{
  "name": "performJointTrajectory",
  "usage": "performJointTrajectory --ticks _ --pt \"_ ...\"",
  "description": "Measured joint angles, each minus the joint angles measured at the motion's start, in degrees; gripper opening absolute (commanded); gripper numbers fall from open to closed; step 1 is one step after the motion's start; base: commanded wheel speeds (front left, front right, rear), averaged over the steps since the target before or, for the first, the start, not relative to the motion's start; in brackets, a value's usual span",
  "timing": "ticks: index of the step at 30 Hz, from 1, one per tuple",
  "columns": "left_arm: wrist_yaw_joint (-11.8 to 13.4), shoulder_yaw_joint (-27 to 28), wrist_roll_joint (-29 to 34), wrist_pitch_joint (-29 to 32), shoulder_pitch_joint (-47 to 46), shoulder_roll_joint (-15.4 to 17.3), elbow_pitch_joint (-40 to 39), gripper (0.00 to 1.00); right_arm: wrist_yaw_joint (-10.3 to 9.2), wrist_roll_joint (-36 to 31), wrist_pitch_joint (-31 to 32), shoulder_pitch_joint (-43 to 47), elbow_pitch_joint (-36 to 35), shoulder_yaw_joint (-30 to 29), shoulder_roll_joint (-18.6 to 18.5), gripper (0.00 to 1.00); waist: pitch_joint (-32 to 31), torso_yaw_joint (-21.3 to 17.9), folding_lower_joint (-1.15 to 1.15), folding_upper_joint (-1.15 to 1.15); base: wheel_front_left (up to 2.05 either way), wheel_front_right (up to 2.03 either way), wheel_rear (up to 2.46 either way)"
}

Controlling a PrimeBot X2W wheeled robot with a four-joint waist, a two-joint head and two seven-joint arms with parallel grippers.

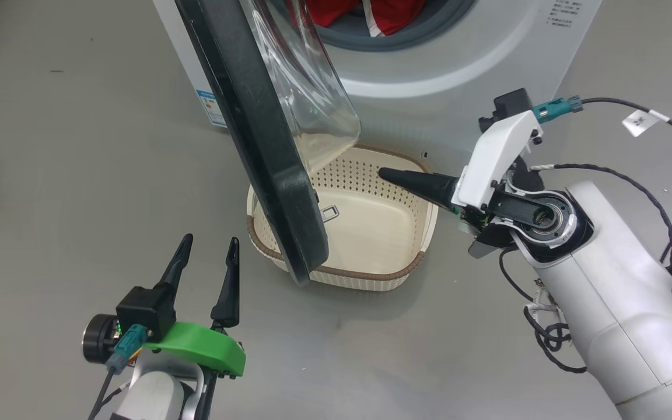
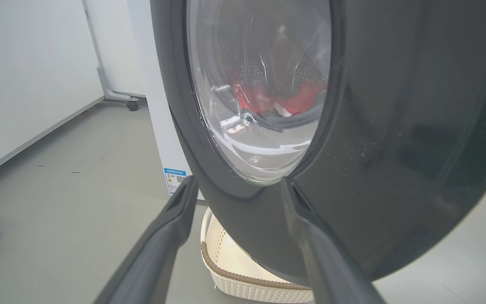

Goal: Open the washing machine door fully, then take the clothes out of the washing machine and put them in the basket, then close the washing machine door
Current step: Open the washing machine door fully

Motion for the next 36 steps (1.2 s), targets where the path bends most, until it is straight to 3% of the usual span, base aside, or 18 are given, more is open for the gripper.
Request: performJointTrajectory --ticks 6,10,16,22,25,31,36 --pt "0.24 1.54 0.19 0.0 1.35 0.23 0.13 1.0 5.84 -14.1 -8.1 0.98 -1.87 3.93 -5.92 0.0 -2.53 -1.81 0.0 0.0 0.0 0.0 0.0" --pt "0.33 3.28 0.26 0.0 2.94 0.56 0.07 1.0 6.31 -25.44 -16.6 1.51 -3.8 6.22 -9.7 0.0 -4.26 -4.0 0.0 0.0 0.0 0.0 0.0" --pt "0.33 4.78 0.3 0.0 3.94 0.88 -0.07 1.0 6.3 -36.6 -26.38 4.42 -5.6 8.82 -13.37 0.0 -5.91 -6.83 0.0 0.0 0.0 0.0 0.0" --pt "0.75 6.47 0.67 0.0 4.24 1.35 -0.33 1.0 6.25 -42.52 -35.09 7.82 -6.09 9.49 -14.44 0.0 -7.24 -9.28 0.0 0.0 0.0 0.0 0.0" --pt "0.77 7.43 0.68 0.0 4.82 1.74 -0.59 1.0 5.65 -44.96 -39.11 9.81 -6.14 9.68 -14.45 0.0 -7.82 -10.4 0.0 0.0 0.0 0.0 0.0" --pt "0.93 9.45 0.68 0.0 5.34 1.96 -1.33 1.0 1.22 -46.68 -45.9 14.41 -5.89 8.43 -14.16 0.0 -8.74 -12.28 0.0 0.0 0.0 0.0 0.0" --pt "1.25 10.54 0.68 0.0 6.37 2.25 -1.85 1.0 -1.4 -47.65 -50.66 18.07 -5.63 7.71 -13.29 0.0 -9.17 -13.5 0.0 0.0 0.0 0.0 0.0"
